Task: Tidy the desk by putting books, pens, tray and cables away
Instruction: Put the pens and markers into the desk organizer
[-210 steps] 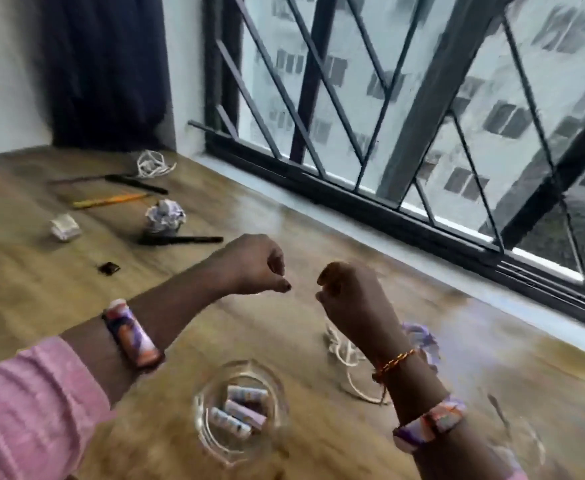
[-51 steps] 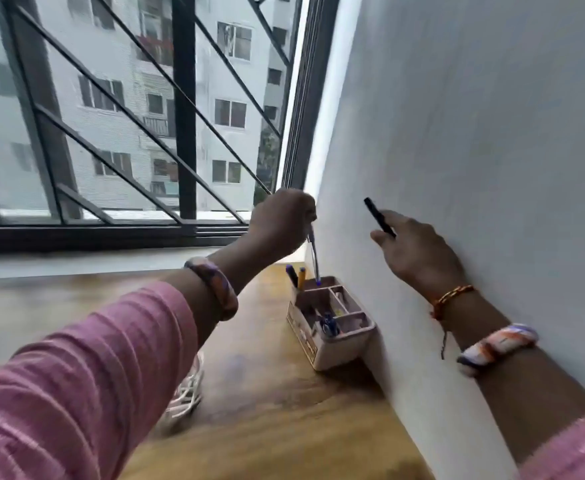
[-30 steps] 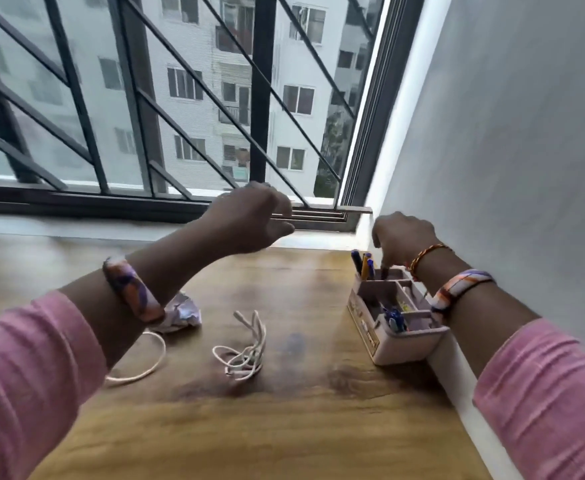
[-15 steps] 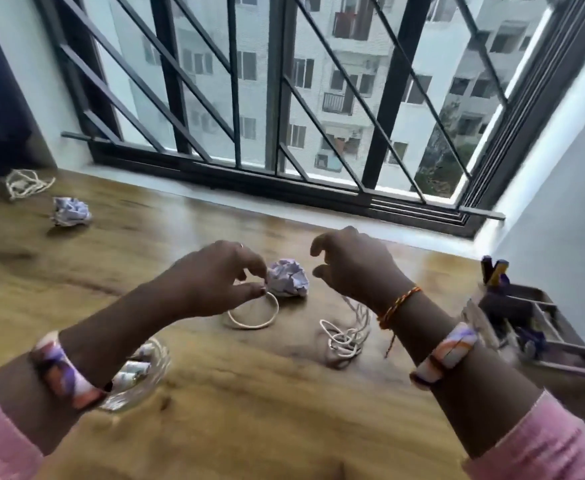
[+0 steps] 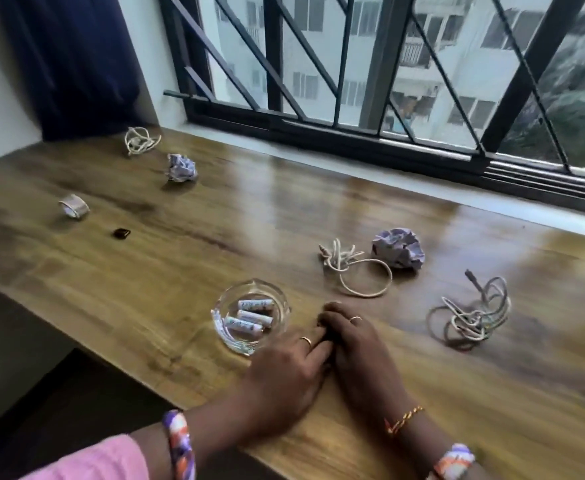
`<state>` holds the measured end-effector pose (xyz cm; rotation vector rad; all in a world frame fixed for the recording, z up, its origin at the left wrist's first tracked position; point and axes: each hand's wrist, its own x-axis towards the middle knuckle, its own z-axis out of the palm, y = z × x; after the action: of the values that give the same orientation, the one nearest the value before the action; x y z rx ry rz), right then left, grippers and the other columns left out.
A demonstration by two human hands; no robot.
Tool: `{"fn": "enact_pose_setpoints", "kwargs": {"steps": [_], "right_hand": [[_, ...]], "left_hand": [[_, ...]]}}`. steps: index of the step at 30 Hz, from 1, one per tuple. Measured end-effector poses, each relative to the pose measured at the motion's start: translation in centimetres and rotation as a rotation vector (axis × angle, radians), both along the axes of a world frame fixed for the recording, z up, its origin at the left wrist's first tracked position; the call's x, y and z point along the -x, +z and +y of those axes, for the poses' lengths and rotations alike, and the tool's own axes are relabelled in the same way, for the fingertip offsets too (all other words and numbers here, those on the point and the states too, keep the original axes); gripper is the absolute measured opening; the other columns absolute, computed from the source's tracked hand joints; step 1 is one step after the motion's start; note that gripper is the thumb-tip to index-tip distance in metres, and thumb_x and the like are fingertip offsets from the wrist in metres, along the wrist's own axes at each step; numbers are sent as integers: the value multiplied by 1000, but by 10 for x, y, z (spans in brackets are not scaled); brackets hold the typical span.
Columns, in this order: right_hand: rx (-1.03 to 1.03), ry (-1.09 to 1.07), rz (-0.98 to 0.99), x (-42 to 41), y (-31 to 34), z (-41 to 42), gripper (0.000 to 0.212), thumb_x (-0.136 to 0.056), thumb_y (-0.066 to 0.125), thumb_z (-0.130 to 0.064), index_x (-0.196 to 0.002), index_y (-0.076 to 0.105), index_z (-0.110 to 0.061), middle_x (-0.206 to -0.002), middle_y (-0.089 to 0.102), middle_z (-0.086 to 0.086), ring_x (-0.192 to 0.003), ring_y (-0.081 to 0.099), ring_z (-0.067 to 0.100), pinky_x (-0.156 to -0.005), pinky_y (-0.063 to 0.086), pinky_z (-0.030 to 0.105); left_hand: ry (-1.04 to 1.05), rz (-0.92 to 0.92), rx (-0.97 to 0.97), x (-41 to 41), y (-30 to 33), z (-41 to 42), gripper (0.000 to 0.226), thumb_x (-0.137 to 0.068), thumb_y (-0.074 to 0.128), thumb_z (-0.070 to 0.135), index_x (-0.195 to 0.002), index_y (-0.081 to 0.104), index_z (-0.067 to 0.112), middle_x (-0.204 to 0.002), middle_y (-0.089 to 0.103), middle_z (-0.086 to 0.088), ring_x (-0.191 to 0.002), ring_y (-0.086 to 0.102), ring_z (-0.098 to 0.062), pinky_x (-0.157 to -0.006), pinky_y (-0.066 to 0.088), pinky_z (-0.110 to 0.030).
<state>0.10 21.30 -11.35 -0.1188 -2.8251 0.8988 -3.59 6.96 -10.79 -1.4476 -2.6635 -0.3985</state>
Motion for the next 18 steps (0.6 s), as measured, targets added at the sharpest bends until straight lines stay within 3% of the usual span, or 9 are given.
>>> {"fn": "enact_pose_setpoints", "kwargs": {"steps": [3,6,12,15,18], "right_hand": [[-69,-45,58,3,-3,-3,41,-70,51,-8,-107,67,-8,-119,64,11,-107,62,24,-94,36,17],[-158,-84,60,2,-2,-9,38,-69,56,-6,-105,68,-6,-115,66,12,-103,65,26,-91,43,21],[-161,-271,107,-5,-9,-30,29,-82,60,5,-109,66,-3,-120,64,12,-109,61,25,-97,37,18],[-216,-431,50,-14,-16,-58,35,-85,55,2,-119,61,-1,-128,58,16,-120,54,29,-106,39,36],[-321,-502,54,-30,-22,-95,36,-86,48,-8,-119,61,0,-127,58,20,-120,54,34,-104,41,48]], "left_hand": [[-37,-9,-87,1,-6,-2,32,-82,48,30,-102,67,13,-105,69,-7,-92,66,-22,-76,55,-28],[-127,28,-102,3,-9,-10,30,-82,47,29,-96,67,13,-102,69,-8,-92,65,-23,-77,55,-28],[-393,-64,-216,16,-23,-57,33,-82,44,22,-100,67,5,-109,68,-13,-101,65,-29,-74,57,-36],[-452,-116,-279,27,-26,-85,33,-84,45,21,-100,68,4,-110,69,-12,-99,67,-27,-69,58,-34],[-407,-238,-365,37,-30,-116,27,-85,48,23,-99,67,11,-110,69,-5,-97,68,-21,-68,58,-32]]}}
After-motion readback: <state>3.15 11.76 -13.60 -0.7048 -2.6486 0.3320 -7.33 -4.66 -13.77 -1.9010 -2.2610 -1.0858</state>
